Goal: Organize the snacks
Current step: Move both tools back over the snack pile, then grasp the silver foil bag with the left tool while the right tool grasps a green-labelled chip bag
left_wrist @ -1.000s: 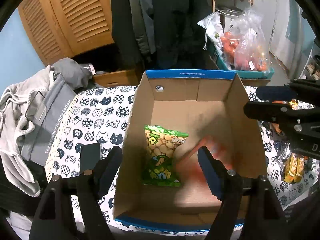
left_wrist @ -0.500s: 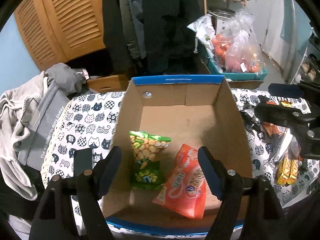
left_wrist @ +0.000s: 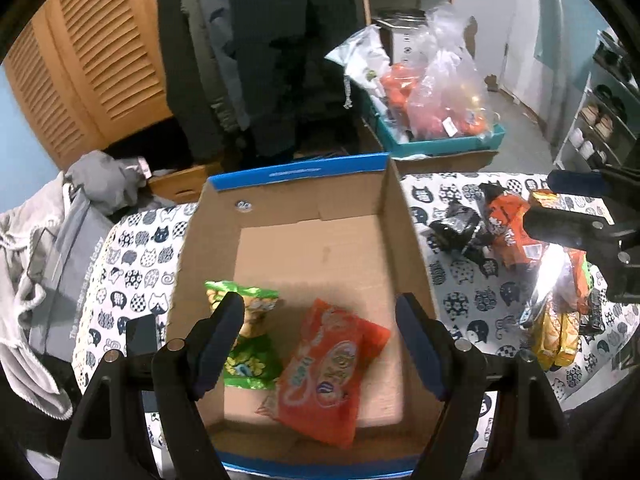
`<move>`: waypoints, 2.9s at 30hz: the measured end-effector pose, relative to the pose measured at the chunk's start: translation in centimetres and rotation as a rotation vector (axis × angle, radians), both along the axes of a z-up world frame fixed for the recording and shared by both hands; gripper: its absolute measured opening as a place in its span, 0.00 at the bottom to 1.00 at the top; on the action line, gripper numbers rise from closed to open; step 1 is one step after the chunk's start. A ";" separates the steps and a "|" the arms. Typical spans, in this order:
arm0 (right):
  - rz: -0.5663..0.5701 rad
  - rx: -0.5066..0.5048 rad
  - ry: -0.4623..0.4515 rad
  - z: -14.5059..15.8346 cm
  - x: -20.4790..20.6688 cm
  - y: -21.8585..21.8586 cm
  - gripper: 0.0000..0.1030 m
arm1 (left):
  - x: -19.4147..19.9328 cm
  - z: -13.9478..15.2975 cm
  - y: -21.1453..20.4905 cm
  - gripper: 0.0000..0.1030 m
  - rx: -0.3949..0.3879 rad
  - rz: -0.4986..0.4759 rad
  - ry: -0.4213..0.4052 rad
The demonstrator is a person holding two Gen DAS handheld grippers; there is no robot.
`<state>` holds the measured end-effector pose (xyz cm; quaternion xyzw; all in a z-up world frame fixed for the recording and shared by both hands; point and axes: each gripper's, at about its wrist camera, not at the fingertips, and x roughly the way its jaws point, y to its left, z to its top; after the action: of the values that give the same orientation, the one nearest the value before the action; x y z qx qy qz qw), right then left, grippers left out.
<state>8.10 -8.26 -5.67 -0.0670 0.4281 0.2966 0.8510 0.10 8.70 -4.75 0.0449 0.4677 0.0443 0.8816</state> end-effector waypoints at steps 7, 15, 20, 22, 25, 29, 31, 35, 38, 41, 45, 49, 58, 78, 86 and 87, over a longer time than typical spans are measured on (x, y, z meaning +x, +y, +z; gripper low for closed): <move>-0.054 -0.002 0.004 -0.2 0.0 -3.4 0.73 | 0.7 0.3 -2.6 0.77 0.010 -0.044 0.001; -0.117 -0.015 0.012 -0.8 0.0 -7.3 0.74 | 1.5 -0.3 -5.7 0.77 0.026 -0.101 0.015; -0.149 -0.035 0.014 -1.3 -0.1 -9.5 0.74 | 2.3 -0.8 -7.8 0.77 0.037 -0.129 0.030; -0.161 -0.040 0.021 -1.6 -0.1 -10.3 0.74 | 2.5 -1.0 -8.6 0.77 0.034 -0.140 0.035; -0.183 -0.044 0.031 -2.2 -0.1 -11.7 0.74 | 2.8 -1.2 -9.7 0.77 0.025 -0.156 0.043; -0.222 -0.050 0.049 -3.1 -0.2 -13.8 0.74 | 3.1 -1.5 -11.2 0.77 0.021 -0.182 0.049; -0.239 -0.050 0.060 -3.5 -0.2 -14.7 0.74 | 3.2 -1.7 -11.9 0.77 0.021 -0.193 0.049; -0.280 -0.059 0.087 -4.6 0.0 -16.5 0.74 | 3.4 -2.0 -13.1 0.77 0.019 -0.213 0.051; -0.298 -0.071 0.106 -5.6 0.2 -17.3 0.74 | 3.6 -2.5 -13.9 0.77 0.008 -0.226 0.060; -0.318 -0.089 0.136 -7.0 0.6 -17.9 0.74 | 3.9 -3.1 -14.5 0.77 -0.003 -0.237 0.072; -0.333 -0.106 0.173 -8.8 1.1 -18.5 0.74 | 4.3 -4.0 -15.4 0.77 -0.009 -0.249 0.089; -0.347 -0.092 0.232 -10.7 1.6 -19.0 0.74 | 4.8 -5.2 -16.3 0.77 -0.016 -0.262 0.115; -0.337 -0.094 0.292 -13.5 2.3 -18.8 0.74 | 5.7 -7.3 -17.9 0.77 -0.044 -0.287 0.153; -0.324 -0.147 0.237 -13.6 1.8 -21.0 0.40 | 6.2 -11.3 -23.6 0.77 -0.142 -0.397 0.267; -0.376 -0.111 0.253 -13.5 1.9 -23.5 0.40 | 6.9 -13.1 -24.7 0.77 -0.199 -0.410 0.315; -0.377 -0.108 0.255 -13.6 1.9 -23.6 0.40 | 7.0 -13.4 -24.9 0.77 -0.195 -0.414 0.320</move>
<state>9.98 -31.86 -19.27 0.0065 0.5522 0.1151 0.8257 7.06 -16.15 -18.13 0.0607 0.5840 -0.1895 0.7870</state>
